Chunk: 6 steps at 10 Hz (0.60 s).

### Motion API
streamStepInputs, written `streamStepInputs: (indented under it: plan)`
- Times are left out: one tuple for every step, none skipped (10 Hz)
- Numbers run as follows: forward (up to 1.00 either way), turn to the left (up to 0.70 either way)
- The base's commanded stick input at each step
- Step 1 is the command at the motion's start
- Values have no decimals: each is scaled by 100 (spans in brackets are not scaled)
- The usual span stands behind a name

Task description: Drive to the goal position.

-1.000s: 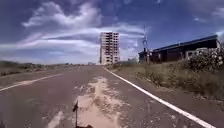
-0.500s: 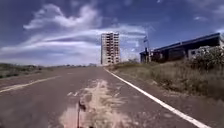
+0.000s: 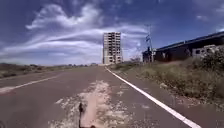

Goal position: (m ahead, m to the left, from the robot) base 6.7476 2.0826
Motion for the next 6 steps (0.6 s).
streamStepInputs:
  plan:
    - [100,0]
    - [100,0]
    - [100,0]
    - [100,0]
    - [100,0]
    - [100,0]
